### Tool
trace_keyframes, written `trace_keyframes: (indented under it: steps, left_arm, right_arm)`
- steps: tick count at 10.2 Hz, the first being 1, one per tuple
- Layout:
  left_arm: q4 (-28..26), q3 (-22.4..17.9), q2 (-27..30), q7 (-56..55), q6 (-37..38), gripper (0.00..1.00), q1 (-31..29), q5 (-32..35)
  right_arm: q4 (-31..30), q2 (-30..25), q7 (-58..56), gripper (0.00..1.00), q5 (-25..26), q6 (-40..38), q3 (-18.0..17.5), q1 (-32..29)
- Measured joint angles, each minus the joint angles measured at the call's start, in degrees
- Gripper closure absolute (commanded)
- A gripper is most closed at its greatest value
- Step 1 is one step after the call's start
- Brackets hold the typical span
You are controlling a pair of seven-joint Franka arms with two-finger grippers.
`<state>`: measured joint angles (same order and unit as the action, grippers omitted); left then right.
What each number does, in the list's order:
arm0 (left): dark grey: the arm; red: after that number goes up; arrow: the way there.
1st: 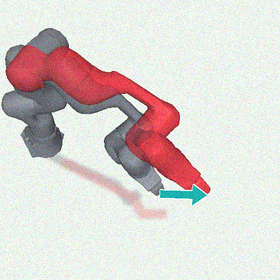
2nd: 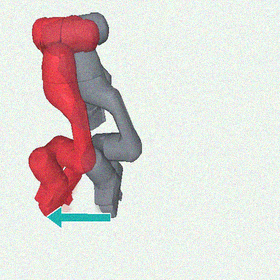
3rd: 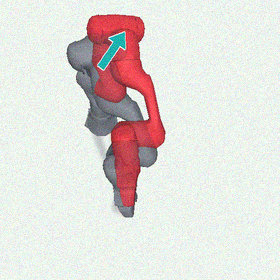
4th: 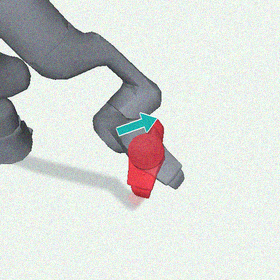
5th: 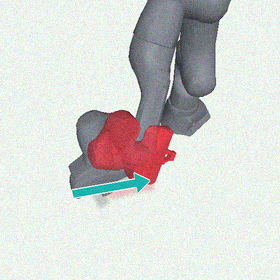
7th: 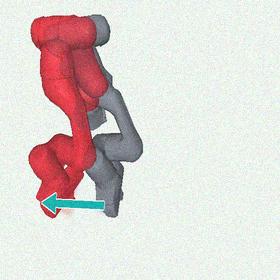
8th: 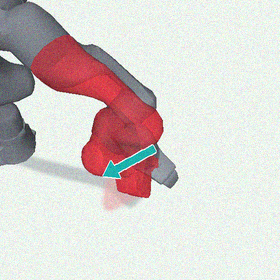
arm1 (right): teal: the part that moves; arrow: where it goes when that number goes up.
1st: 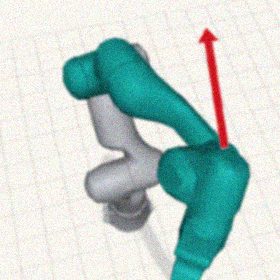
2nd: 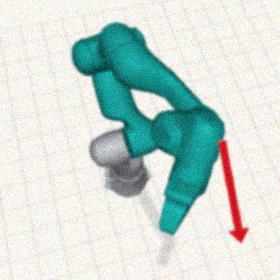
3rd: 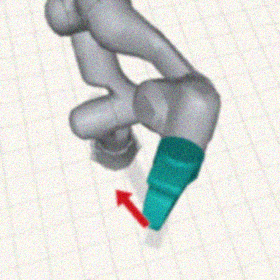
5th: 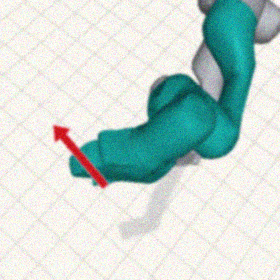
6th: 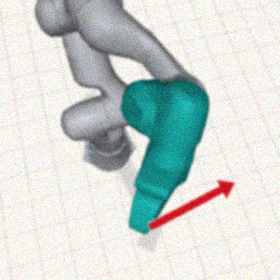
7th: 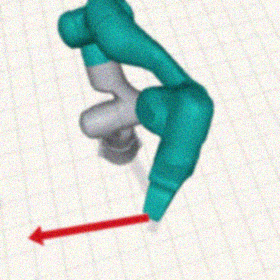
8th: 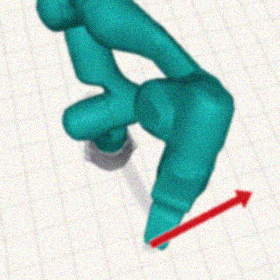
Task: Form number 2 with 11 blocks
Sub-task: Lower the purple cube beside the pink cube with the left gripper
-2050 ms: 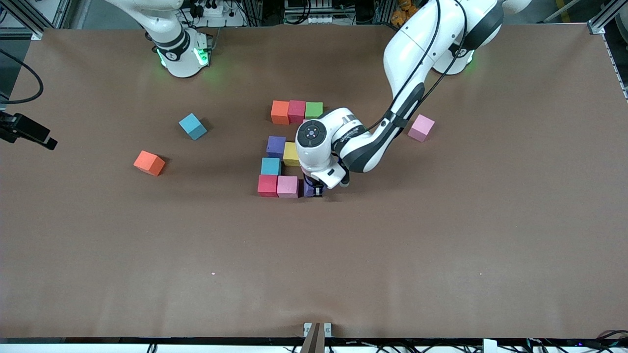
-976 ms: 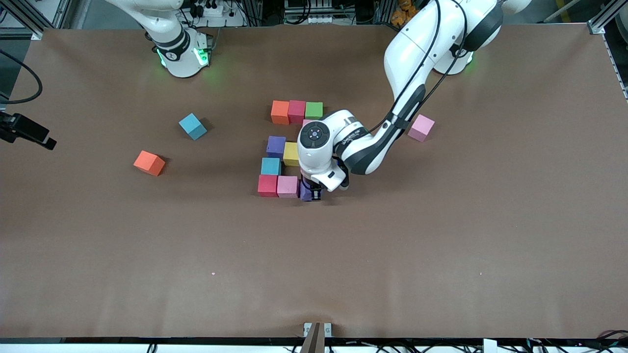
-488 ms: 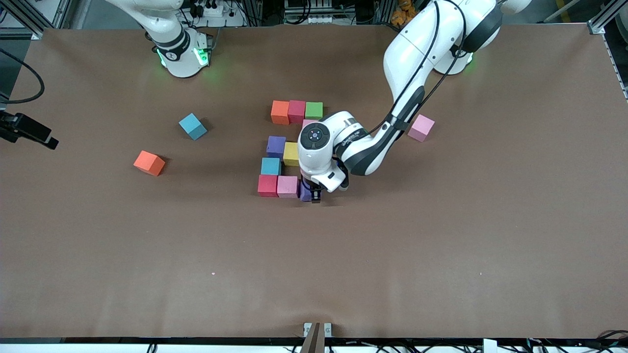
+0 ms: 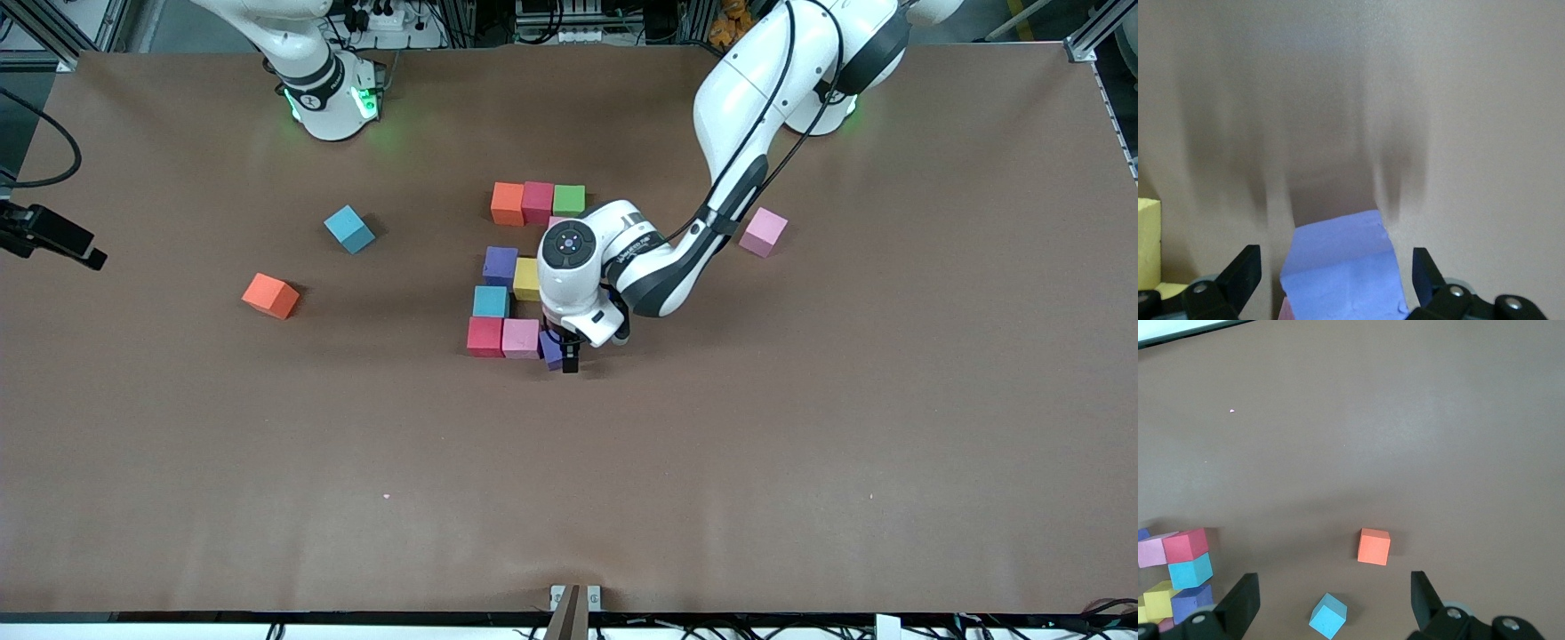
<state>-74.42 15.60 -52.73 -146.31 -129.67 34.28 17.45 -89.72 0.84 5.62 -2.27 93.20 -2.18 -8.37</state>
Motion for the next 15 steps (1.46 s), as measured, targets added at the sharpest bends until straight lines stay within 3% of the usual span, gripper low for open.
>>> trace_keyframes:
  steps: [15]
  left_arm:
    - [0.75, 1.51, 0.14, 8.74, 0.27, 0.0, 0.7, -2.37]
  right_arm:
    - [0.0, 0.0, 0.0, 0.0, -0.01, -0.02, -0.01, 0.0]
